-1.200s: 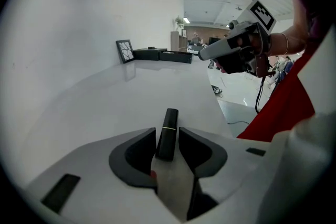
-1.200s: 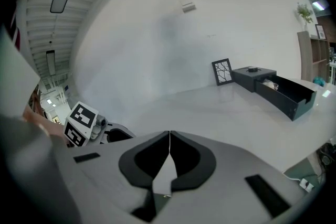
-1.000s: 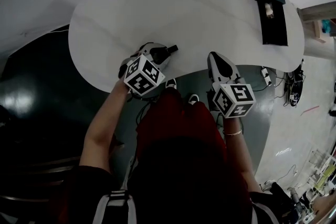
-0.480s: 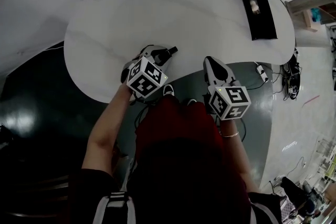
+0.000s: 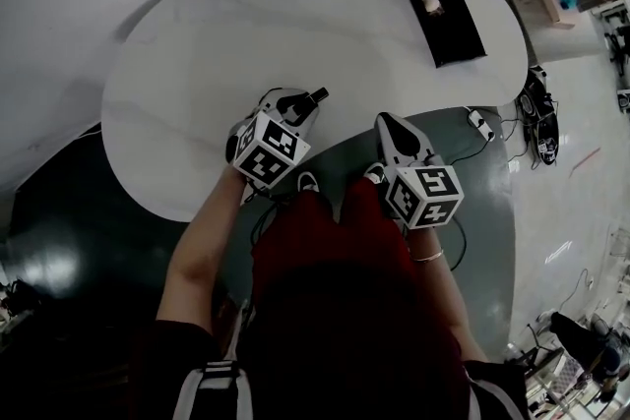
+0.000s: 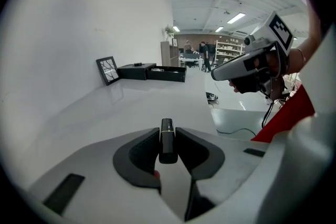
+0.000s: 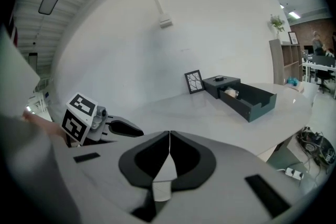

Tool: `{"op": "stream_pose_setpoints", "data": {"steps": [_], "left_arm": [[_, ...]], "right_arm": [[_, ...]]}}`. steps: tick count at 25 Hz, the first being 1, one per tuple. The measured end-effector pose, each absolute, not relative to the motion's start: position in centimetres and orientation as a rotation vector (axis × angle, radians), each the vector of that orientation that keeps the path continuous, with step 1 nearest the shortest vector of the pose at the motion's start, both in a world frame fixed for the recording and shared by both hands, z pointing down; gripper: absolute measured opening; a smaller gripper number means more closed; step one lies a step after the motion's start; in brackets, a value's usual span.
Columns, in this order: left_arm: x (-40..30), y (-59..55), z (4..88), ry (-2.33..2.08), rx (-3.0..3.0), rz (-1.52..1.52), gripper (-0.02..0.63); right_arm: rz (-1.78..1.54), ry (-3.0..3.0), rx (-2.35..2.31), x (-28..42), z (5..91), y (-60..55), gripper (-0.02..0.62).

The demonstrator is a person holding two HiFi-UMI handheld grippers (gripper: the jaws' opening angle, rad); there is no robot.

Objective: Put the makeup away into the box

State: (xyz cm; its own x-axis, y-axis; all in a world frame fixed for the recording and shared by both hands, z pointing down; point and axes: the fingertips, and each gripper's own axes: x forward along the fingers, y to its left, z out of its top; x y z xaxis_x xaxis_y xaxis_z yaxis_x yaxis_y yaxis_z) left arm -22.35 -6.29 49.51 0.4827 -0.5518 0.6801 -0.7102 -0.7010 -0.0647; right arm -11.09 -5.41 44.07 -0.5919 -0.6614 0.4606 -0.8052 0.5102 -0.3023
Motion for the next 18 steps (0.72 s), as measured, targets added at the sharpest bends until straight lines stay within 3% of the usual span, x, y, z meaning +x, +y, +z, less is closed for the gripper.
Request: {"op": "stream_pose_setpoints", "data": {"steps": [18], "left_arm": [[-8.2,-17.1,44.7,-1.144,2.601,0.901,0.109]], "right_arm": [[0.728,-2.482,1.401,3.3,42.9,-13.5,0.015]]}}
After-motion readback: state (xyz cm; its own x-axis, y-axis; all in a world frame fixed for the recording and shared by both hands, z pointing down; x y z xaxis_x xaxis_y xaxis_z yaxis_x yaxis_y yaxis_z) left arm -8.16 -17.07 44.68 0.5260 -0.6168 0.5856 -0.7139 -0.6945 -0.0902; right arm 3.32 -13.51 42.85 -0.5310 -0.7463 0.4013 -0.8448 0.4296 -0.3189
